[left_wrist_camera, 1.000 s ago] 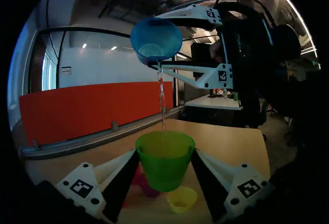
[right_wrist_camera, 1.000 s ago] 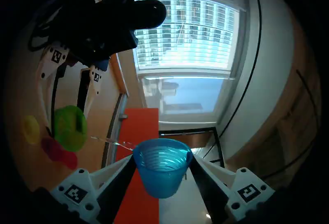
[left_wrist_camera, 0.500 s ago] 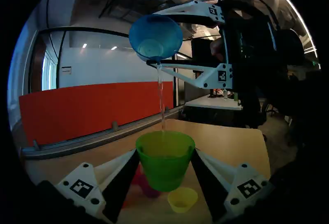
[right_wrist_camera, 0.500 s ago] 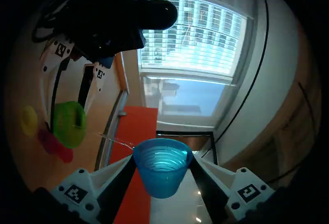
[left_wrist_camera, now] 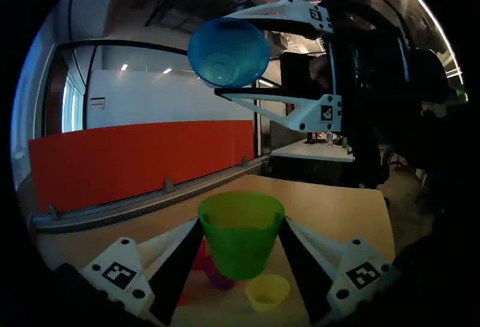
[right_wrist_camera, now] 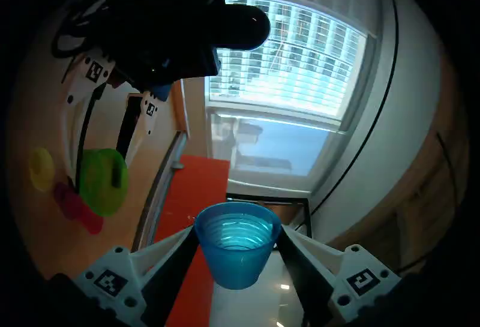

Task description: Pour water

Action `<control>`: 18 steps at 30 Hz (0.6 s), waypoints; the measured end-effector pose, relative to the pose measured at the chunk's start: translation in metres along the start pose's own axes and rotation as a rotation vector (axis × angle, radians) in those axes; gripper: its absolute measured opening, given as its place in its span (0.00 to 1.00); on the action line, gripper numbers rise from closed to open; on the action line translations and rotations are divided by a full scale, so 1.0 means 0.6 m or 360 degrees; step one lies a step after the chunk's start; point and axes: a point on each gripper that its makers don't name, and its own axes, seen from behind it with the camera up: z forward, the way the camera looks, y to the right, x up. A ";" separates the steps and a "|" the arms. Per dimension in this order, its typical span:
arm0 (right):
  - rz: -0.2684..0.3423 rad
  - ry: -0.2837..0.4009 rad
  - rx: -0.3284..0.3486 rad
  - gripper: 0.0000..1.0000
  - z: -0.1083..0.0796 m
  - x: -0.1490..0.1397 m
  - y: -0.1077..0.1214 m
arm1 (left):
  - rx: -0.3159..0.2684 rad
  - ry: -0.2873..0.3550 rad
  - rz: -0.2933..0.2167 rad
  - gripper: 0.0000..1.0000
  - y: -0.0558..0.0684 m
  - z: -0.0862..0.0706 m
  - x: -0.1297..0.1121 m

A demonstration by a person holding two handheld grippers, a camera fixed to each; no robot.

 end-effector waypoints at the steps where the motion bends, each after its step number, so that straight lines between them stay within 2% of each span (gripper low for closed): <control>1: 0.0000 0.0000 0.0001 0.91 0.000 0.000 0.000 | 0.0000 0.0000 0.0000 0.85 0.000 0.000 0.000; 8: 0.0025 0.0000 0.0002 0.91 -0.001 -0.001 -0.003 | 0.0003 0.0001 0.0002 0.85 -0.001 -0.002 0.000; 12: 0.0082 -0.0002 0.0003 0.91 -0.003 -0.005 -0.006 | 0.0004 0.0000 0.0003 0.85 -0.002 -0.003 0.000; 15: 0.0180 0.0006 0.0003 0.91 -0.005 -0.009 -0.008 | 0.0005 0.0001 0.0006 0.85 -0.002 -0.004 0.002; 18: 0.0323 0.0015 0.0013 0.91 -0.010 -0.013 -0.011 | 0.0005 0.0001 0.0010 0.85 -0.003 -0.004 0.003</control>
